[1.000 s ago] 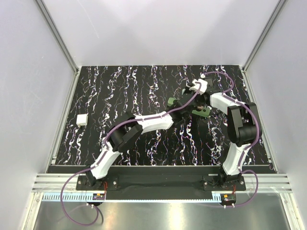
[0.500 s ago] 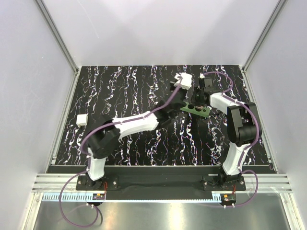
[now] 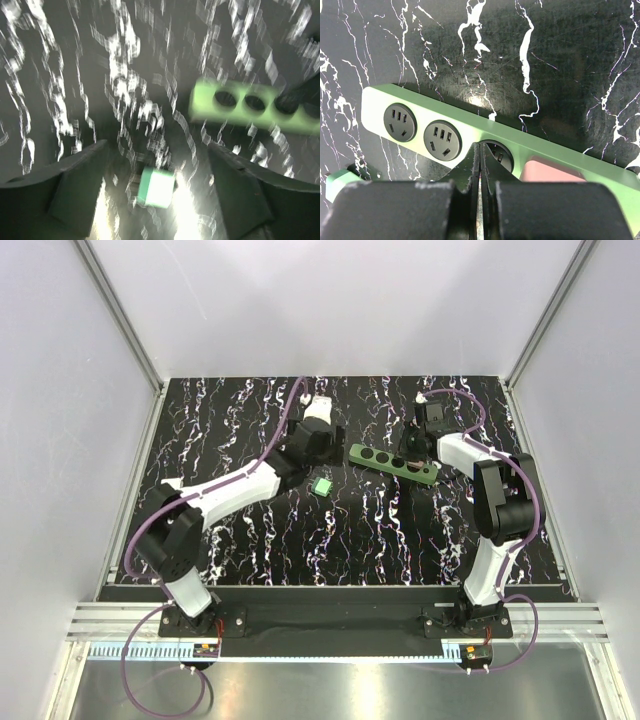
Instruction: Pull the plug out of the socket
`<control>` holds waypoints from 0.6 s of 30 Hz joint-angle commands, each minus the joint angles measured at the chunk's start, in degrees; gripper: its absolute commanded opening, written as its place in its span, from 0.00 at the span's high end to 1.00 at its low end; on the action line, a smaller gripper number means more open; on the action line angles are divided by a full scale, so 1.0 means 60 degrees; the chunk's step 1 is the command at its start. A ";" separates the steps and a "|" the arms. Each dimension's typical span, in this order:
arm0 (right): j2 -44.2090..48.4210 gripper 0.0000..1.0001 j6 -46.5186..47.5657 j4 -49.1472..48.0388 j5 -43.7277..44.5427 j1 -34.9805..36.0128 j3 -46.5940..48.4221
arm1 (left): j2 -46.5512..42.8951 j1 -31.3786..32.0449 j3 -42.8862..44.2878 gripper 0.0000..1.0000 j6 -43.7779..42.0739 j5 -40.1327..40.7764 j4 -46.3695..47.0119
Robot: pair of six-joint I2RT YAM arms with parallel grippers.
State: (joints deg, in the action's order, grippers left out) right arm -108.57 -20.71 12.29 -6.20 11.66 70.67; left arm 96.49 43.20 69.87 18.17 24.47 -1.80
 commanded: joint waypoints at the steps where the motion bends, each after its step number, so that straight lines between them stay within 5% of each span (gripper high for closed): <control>1: -0.0508 0.98 0.0170 0.0778 -0.0505 0.0137 -0.0207 | -0.0145 -0.0183 0.0117 0.10 0.0209 -0.2100 -0.1543; 4: -0.0464 0.98 0.0214 0.0749 -0.0549 0.0151 -0.0236 | 0.0368 -0.0257 0.0543 0.06 -0.0128 -0.2554 -0.2232; 10: -0.0391 0.98 0.0273 0.0734 -0.0622 0.0151 -0.0265 | 0.1159 -0.0242 0.0704 0.12 -0.0202 -0.3579 -0.2570; 18: -0.0449 0.98 0.0302 0.0661 -0.0725 0.0151 -0.0236 | 0.1775 -0.0154 0.0660 0.18 -0.0495 -0.2951 -0.2556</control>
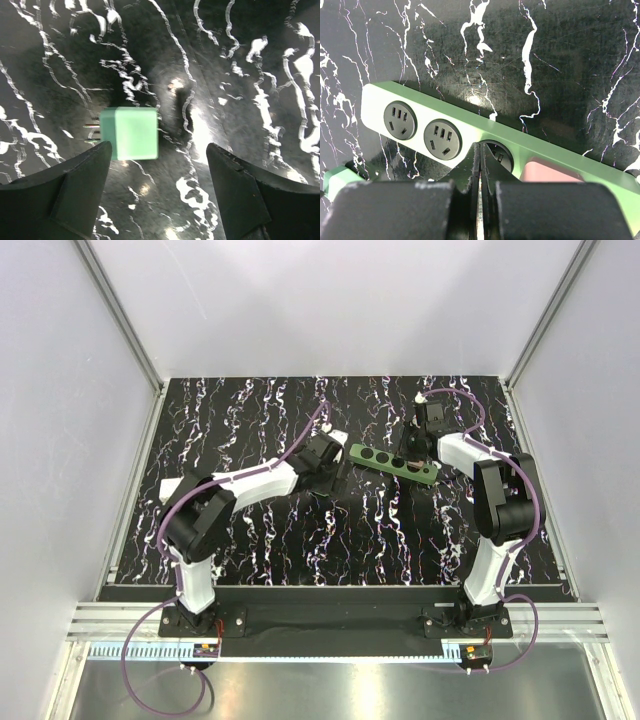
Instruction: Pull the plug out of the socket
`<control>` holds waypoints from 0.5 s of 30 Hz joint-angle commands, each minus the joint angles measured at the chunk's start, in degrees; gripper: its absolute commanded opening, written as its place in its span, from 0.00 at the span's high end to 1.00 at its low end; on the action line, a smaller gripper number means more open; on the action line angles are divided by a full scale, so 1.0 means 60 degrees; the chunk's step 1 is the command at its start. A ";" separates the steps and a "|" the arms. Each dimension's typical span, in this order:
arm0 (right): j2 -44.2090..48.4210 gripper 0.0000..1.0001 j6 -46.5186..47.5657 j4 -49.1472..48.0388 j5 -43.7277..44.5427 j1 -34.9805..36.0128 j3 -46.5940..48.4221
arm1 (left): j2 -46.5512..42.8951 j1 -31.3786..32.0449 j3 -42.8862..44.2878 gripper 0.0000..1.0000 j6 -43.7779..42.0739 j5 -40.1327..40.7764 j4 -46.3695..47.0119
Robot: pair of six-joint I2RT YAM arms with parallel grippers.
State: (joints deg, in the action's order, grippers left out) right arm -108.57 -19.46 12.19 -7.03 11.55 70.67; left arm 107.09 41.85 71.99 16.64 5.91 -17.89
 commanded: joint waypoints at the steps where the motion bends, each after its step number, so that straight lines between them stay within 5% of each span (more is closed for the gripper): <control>1: -0.0449 0.98 0.0095 0.0679 -0.0587 0.0169 -0.0236 | 0.0023 0.0072 0.0307 0.18 -0.0240 0.0302 0.0169; 15: -0.0493 0.98 0.0138 0.0664 -0.0645 0.0155 -0.0236 | 0.0111 0.0145 -0.0103 0.25 -0.0093 0.1372 0.0682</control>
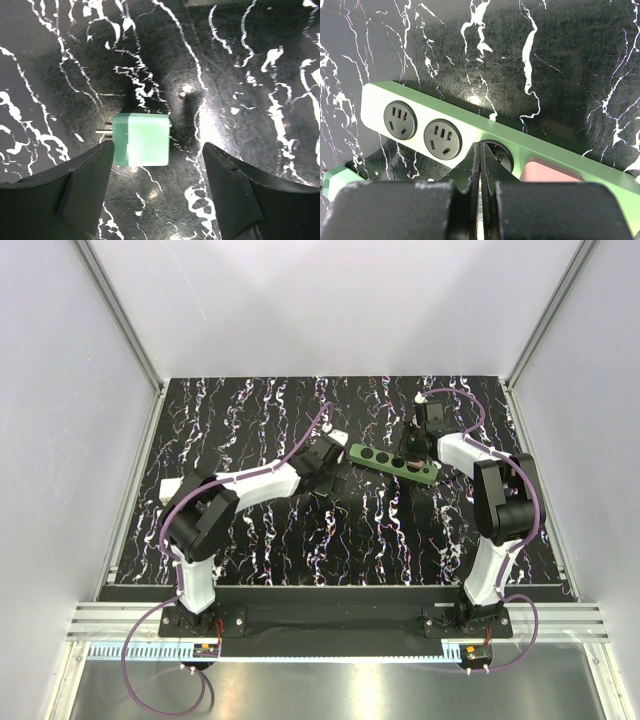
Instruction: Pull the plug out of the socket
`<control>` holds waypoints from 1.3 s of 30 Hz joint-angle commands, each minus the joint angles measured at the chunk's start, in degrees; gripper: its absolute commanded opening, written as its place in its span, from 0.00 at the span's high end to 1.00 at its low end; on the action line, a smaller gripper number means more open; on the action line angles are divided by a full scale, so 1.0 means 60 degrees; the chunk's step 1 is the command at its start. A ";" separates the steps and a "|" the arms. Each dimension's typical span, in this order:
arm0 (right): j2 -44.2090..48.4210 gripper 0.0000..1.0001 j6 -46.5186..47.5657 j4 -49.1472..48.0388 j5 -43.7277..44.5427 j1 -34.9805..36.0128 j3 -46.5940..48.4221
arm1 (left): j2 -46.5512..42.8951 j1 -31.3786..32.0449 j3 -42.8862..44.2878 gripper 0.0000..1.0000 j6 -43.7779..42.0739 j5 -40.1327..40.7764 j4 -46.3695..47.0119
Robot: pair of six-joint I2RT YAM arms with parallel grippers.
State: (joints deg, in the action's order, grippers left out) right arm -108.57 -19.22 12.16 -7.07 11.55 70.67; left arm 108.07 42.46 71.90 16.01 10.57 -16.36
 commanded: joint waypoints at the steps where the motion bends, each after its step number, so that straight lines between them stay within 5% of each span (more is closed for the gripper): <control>1: -0.0493 0.98 0.0098 0.0668 -0.0623 0.0169 -0.0251 | -0.0096 0.0057 -0.0132 0.25 0.0027 0.0713 0.0470; 6: -0.0508 0.98 0.0099 0.0668 -0.0667 0.0169 -0.0221 | -0.0170 0.0101 -0.0308 0.25 0.0042 0.0963 0.0661; 20: -0.0581 0.97 0.0142 0.0654 -0.0696 0.0169 -0.0207 | 0.0387 0.0087 -0.0147 0.49 0.0013 0.1051 0.0500; 25: -0.0581 0.98 0.0157 0.0668 -0.0697 0.0170 -0.0207 | -0.0007 -0.0088 -0.0249 0.69 0.0071 0.1709 0.0208; 31: -0.0581 0.97 0.0157 0.0668 -0.0726 0.0155 -0.0207 | -0.1165 -0.1127 -0.0820 1.00 0.0392 0.2396 -0.0552; 39: -0.0508 0.97 0.0157 0.0668 -0.0740 0.0169 -0.0221 | -0.3359 -0.3514 -0.2531 1.00 0.2310 0.3556 -0.1346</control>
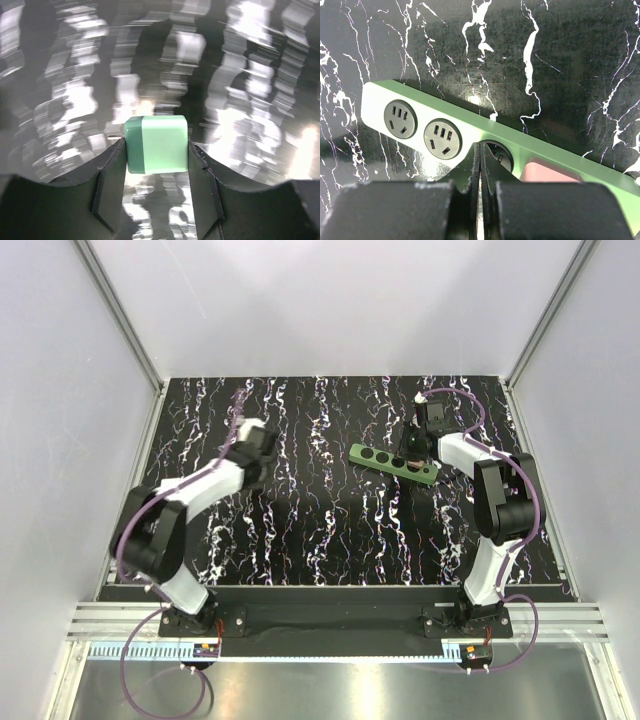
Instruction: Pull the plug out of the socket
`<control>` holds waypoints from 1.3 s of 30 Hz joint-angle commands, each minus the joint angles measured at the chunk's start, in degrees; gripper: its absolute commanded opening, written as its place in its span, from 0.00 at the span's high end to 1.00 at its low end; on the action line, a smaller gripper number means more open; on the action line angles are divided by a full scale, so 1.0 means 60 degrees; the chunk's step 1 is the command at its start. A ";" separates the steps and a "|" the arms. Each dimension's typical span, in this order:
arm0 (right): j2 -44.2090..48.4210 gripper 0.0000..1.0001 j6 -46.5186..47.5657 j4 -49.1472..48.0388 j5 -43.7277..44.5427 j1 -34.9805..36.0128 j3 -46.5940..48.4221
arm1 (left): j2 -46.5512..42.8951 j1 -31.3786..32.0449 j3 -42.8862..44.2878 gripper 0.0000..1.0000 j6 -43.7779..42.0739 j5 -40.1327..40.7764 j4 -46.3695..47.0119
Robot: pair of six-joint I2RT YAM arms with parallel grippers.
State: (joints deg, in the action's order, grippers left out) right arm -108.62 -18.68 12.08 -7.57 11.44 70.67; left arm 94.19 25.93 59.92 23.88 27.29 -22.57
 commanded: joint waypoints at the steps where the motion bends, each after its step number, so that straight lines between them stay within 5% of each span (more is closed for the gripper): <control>1: -0.0515 0.97 0.0080 0.0697 -0.0671 0.0188 -0.0221 | -0.1239 -0.1053 -0.0684 1.00 0.1175 0.0624 -0.0297; 9: -0.0486 0.97 0.0080 0.0697 -0.0642 0.0173 -0.0236 | -0.1959 -0.3266 -0.1535 1.00 0.2245 0.0213 0.0332; 20: -0.0588 0.97 0.0095 0.0683 -0.0657 0.0188 -0.0178 | -0.1226 -0.3765 -0.1784 0.99 0.3753 0.0022 0.1212; 23: -0.0603 0.97 0.0081 0.0697 -0.0657 0.0188 -0.0163 | -0.1372 -0.3809 -0.1886 0.89 0.4061 0.0241 0.1168; 36: -0.0676 0.97 0.0081 0.0697 -0.0701 0.0188 -0.0119 | -0.1359 -0.4834 -0.2252 0.83 0.4926 -0.0358 0.1344; 39: -0.0705 0.97 0.0081 0.0697 -0.0730 0.0188 -0.0090 | -0.1343 -0.4908 -0.2194 0.73 0.4941 -0.0300 0.1373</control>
State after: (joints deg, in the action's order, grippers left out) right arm -108.79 -18.37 12.16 -8.25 11.22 70.83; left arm 86.41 -3.05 46.35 52.14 25.87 -17.34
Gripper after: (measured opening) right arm 0.030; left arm 0.503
